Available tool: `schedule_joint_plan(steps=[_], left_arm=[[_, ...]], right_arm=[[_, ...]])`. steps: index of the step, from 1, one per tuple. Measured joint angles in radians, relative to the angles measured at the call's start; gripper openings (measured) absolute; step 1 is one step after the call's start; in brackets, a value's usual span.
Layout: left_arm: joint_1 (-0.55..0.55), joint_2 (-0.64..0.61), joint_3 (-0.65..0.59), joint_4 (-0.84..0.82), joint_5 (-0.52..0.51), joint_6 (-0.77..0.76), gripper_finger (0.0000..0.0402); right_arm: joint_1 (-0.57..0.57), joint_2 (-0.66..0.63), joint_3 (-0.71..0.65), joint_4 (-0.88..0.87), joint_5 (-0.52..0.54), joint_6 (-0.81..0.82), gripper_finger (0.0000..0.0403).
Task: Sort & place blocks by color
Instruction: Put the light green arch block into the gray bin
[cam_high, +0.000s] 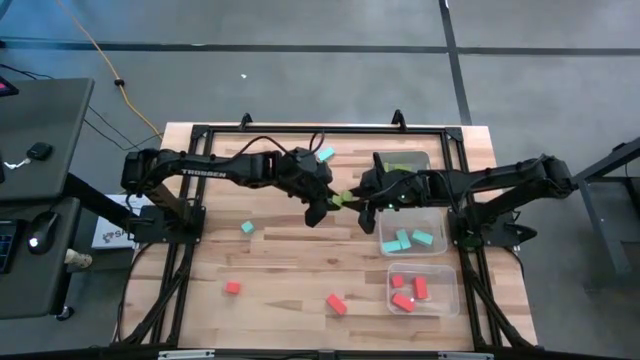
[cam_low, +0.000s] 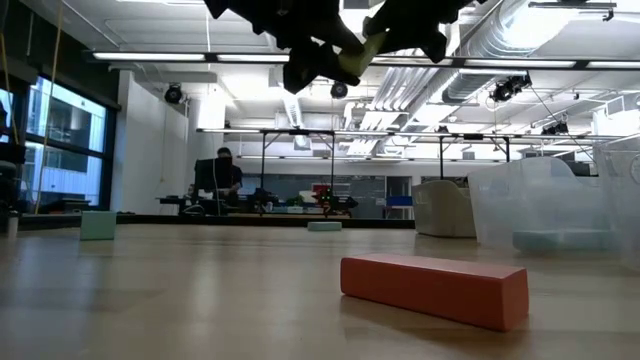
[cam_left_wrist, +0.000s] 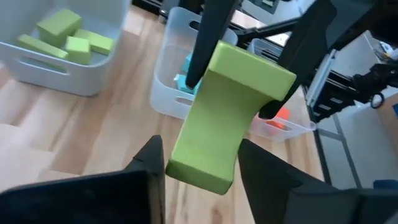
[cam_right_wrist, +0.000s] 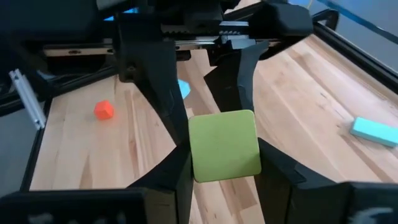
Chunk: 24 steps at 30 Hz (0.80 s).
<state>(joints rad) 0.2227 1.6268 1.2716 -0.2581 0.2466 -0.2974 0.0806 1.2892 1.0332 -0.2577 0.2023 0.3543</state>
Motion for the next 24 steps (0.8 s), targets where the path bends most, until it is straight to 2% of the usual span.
schedule_joint_plan(steps=[5,10,24], left_arm=[[0.047,0.000,0.000,-0.002,0.006,0.003,0.0149],[0.097,0.000,0.000,-0.003,0.016,0.005,0.0164],[0.174,0.000,0.000,-0.006,0.019,0.043,0.0164]], right_arm=[[-0.025,0.000,0.000,-0.019,0.006,0.013,0.0113],[-0.059,0.000,0.000,-0.114,0.031,0.071,0.0113],[-0.226,0.000,0.000,-0.529,0.151,0.227,0.0113]])
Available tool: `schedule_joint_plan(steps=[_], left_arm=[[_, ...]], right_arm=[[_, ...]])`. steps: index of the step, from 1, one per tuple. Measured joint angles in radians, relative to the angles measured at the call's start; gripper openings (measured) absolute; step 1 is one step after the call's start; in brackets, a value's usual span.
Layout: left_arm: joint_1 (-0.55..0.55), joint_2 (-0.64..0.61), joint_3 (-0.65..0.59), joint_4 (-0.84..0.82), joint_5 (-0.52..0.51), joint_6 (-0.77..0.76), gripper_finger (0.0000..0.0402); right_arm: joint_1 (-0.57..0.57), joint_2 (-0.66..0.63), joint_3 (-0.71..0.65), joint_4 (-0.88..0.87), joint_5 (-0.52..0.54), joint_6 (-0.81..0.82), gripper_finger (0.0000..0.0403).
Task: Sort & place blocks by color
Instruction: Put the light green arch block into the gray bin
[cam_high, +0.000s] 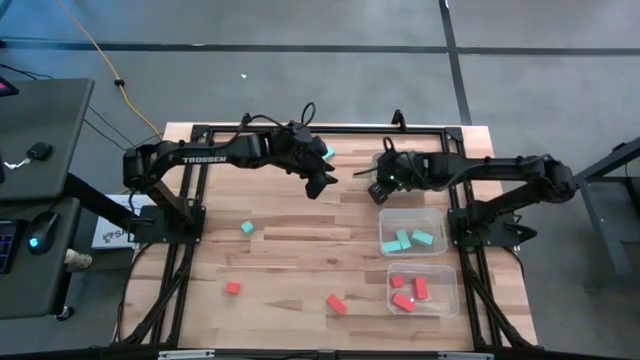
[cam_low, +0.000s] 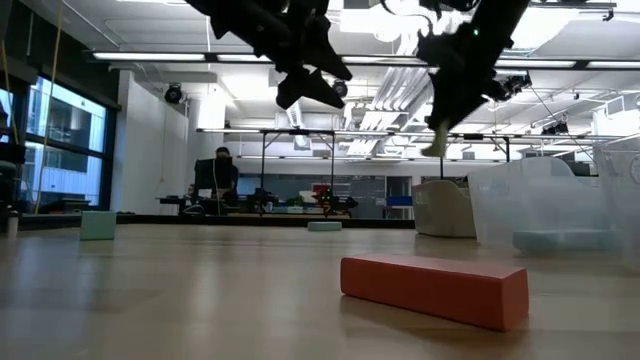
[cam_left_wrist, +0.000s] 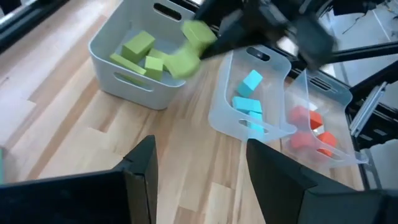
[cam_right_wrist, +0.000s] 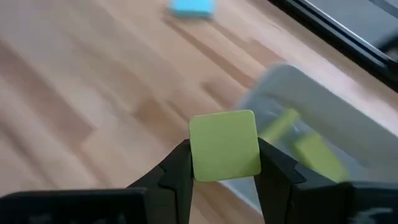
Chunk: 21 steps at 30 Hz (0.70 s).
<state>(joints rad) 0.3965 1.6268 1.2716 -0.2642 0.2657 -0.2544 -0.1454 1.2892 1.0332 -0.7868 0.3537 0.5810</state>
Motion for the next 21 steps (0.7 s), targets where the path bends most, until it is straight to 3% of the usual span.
schedule_joint_plan(steps=[10,21], left_arm=[[0.003,0.000,0.000,0.000,-0.006,0.031,0.0165],[0.003,0.000,0.000,0.000,-0.015,0.031,0.0165]], right_arm=[[-0.191,0.000,0.000,-0.197,0.011,0.004,0.0113],[-0.330,0.026,0.000,-0.238,-0.038,-0.044,0.0113]])
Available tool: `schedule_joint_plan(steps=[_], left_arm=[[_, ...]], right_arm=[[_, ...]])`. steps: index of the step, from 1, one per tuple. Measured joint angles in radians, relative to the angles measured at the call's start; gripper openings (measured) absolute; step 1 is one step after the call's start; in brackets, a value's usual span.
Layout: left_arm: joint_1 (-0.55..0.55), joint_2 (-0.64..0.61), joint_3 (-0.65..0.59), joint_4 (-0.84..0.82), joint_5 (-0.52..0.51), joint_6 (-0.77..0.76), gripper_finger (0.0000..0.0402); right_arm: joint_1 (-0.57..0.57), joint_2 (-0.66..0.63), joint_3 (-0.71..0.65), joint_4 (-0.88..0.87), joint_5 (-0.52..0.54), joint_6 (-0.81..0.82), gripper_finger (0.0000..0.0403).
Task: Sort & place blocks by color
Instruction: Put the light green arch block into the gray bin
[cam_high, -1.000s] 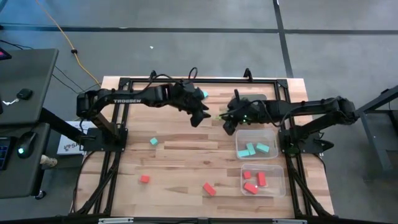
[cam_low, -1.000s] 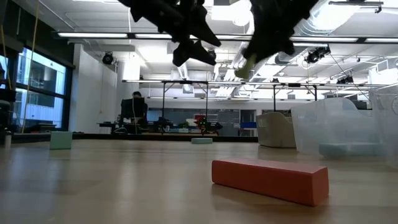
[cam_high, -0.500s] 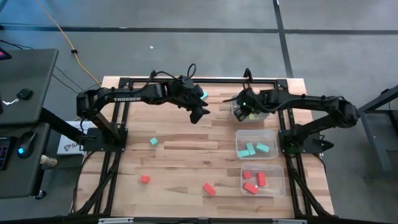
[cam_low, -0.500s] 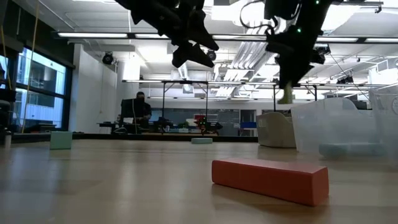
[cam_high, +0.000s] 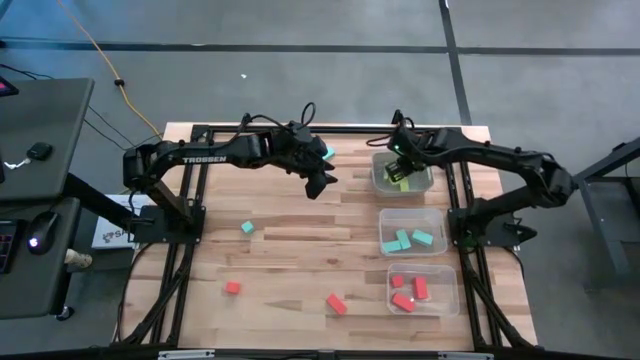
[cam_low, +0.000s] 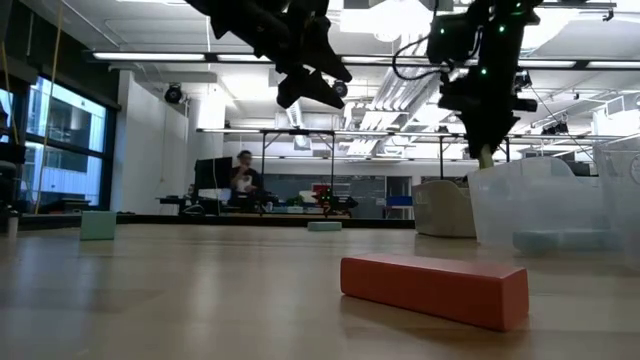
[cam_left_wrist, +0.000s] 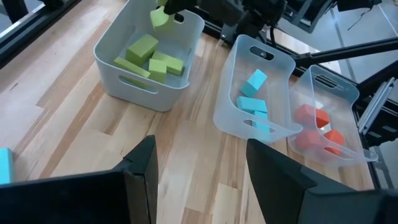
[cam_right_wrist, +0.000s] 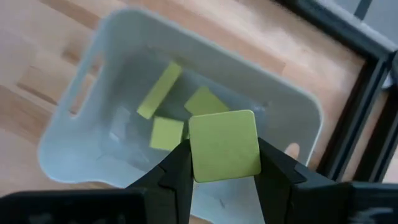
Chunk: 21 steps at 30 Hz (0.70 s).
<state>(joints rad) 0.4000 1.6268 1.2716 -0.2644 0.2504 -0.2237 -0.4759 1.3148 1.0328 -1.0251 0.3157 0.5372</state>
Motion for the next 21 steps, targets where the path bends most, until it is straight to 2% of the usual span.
schedule_joint_plan(steps=[12,21], left_arm=[[0.000,0.000,0.000,0.000,0.000,0.000,0.0164],[0.000,0.000,0.000,0.000,0.000,0.000,0.0164]], right_arm=[[-0.022,0.153,0.000,-0.073,-0.083,-0.021,0.0113],[-0.022,0.242,-0.001,-0.105,-0.084,-0.026,0.0113]])
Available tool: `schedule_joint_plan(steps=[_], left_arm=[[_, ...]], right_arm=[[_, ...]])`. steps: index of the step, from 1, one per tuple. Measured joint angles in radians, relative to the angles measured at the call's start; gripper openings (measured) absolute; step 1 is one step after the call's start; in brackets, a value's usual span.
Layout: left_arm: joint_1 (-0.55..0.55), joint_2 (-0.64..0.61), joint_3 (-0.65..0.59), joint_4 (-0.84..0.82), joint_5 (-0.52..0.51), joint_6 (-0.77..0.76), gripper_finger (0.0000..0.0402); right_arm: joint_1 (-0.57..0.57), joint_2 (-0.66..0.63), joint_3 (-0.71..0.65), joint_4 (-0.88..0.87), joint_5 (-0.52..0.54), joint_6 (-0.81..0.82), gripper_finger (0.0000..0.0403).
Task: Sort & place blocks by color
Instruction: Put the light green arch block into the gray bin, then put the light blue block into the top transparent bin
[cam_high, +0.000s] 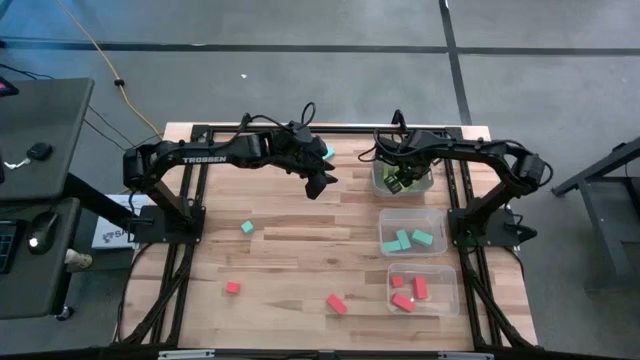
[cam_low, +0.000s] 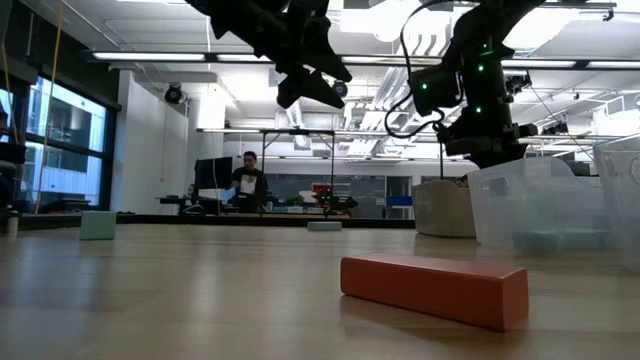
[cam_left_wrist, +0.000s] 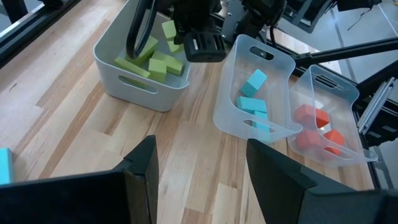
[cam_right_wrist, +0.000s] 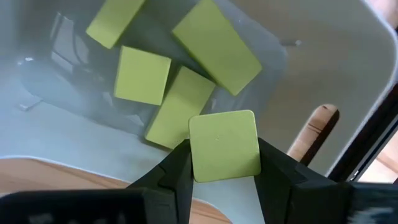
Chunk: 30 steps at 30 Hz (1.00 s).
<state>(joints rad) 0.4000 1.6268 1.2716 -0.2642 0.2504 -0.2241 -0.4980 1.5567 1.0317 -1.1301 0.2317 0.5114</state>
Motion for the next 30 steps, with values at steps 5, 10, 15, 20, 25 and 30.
schedule_joint_plan(steps=[5,10,15,20,25,30], left_arm=[[0.000,0.000,0.000,0.000,0.000,0.000,0.0165],[0.000,0.000,0.000,0.000,0.000,0.000,0.0165],[0.006,0.000,0.000,0.000,0.000,-0.001,0.0165],[0.026,0.000,0.000,0.000,-0.026,-0.031,0.0166],[0.047,0.000,0.000,-0.033,-0.050,-0.087,0.0167],[0.071,0.000,0.000,-0.119,-0.052,-0.087,0.0178]], right_arm=[[0.000,0.030,0.000,0.000,0.000,-0.044,0.0126],[0.000,0.053,0.000,0.000,-0.017,-0.079,0.0142],[0.000,0.056,0.000,0.003,-0.042,-0.102,0.0149],[0.000,0.056,0.000,0.004,-0.041,-0.120,0.0174],[0.000,0.055,0.000,-0.008,-0.041,-0.112,0.0213],[0.000,0.055,0.000,-0.041,-0.047,-0.075,0.0232]])
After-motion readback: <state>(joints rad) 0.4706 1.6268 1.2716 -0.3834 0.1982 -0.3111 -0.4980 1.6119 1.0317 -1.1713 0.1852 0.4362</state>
